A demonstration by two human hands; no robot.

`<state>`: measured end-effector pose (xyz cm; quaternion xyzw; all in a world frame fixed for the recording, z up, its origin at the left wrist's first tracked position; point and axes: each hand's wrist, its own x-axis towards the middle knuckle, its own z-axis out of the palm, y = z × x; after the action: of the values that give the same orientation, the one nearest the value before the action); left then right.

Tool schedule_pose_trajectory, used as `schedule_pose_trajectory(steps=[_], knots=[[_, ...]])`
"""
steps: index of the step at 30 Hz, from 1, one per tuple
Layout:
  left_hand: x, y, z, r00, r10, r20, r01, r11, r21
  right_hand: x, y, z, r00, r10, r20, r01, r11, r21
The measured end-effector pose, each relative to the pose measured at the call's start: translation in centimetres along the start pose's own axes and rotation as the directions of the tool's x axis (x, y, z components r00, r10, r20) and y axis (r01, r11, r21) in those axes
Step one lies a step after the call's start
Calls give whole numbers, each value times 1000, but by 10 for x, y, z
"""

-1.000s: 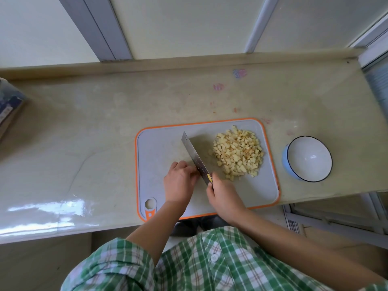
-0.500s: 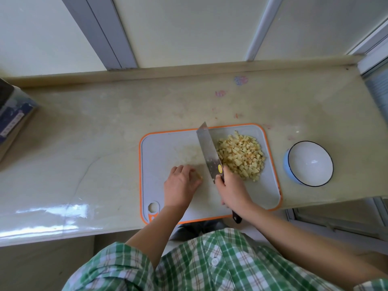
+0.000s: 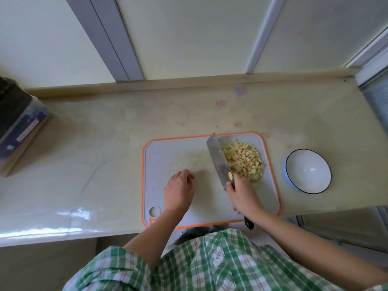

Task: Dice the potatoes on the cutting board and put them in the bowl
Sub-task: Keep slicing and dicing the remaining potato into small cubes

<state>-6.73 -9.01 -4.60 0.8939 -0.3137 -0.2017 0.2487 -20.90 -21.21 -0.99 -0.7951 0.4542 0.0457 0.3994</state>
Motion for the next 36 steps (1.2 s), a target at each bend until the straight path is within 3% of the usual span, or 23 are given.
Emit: schedule_pose_trajectory(steps=[2,4,6,13,16,18,23,27,30,33,36], knots=[[2,20,-6,992,-54,111,78,971,-225,0,-1,-7,995,-85,-53,79,991,-110],[4,48,-15,957,-105,269,237,818,-524,-4,-8,-12,978,-182,-103,155,961,-231],[7,74,-19,924,-110,367,344,660,-668,-7,-15,-14,956,-269,-116,230,935,-270],[12,95,-12,929,-216,301,362,703,-612,-10,-2,-34,927,-375,18,373,913,-168],[11,96,-11,911,-271,310,410,660,-629,0,9,-42,912,-410,-14,405,906,-120],[11,99,-9,904,-306,298,427,625,-653,6,9,-41,905,-420,64,425,900,-100],[6,104,-11,909,-346,235,408,612,-677,15,17,-42,970,-215,111,224,972,-77],[3,109,-16,912,-344,221,398,618,-678,13,15,-44,931,-339,138,358,921,-153],[0,109,-14,917,-342,206,388,642,-661,15,12,-45,965,-236,115,248,963,-106],[-1,112,-15,928,-317,197,366,671,-645,15,5,-48,946,-288,149,306,945,-118],[-3,116,-18,937,-287,202,347,683,-643,16,-2,-54,972,-209,103,219,972,-90]])
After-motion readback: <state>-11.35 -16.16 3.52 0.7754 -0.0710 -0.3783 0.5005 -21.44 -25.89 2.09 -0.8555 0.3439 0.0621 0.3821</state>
